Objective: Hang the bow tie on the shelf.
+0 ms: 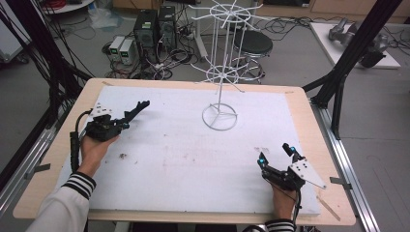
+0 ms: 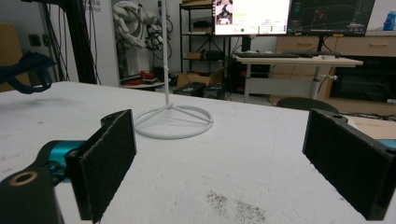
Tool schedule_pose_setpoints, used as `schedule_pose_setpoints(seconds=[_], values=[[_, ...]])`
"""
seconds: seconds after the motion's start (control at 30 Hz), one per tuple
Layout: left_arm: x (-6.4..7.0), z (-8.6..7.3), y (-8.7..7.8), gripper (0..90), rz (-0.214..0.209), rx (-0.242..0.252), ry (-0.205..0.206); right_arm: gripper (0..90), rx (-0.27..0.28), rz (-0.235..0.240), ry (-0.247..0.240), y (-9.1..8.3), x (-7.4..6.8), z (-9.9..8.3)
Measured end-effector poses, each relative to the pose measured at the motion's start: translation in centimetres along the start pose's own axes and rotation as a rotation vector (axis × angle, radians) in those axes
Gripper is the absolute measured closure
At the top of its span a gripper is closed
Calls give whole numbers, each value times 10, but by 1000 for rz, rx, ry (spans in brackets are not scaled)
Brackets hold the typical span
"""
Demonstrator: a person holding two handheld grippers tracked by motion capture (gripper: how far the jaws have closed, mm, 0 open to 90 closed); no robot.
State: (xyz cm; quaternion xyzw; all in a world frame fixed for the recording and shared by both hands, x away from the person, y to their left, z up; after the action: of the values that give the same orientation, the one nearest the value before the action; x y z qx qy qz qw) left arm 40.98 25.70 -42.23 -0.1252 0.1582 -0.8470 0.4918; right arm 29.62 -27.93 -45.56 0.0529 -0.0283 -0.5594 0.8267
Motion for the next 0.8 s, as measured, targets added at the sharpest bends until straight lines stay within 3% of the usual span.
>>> schedule_pose_setpoints(seconds=[0.17, 0.4, 0.53, 0.8], values=[[7, 3, -1, 805, -60, 39, -5, 88, 0, 0, -1, 0, 0, 0], [20, 10, -3, 805, -88, 109, 19, 88, -1, -2, 3, 0, 0, 0], [29, 21, -4, 806, -113, 150, 3, 88, -1, -2, 2, 0, 0, 0], [40, 36, -6, 806, -136, 191, 9, 88, 0, -2, 2, 0, 0, 0]])
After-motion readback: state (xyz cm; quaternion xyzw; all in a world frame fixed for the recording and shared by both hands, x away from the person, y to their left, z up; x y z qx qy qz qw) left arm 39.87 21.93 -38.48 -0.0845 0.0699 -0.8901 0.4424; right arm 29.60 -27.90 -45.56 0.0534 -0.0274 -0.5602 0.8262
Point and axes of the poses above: each handheld gripper's, and its own axes: y roughly forward along the jaws, z roughly out of its top, x roughly to its right, the point moved 4 cm from there along y, roughly forward along the jaws, and after that the axes turned 8 degrees about x, right-handed, at the moved point
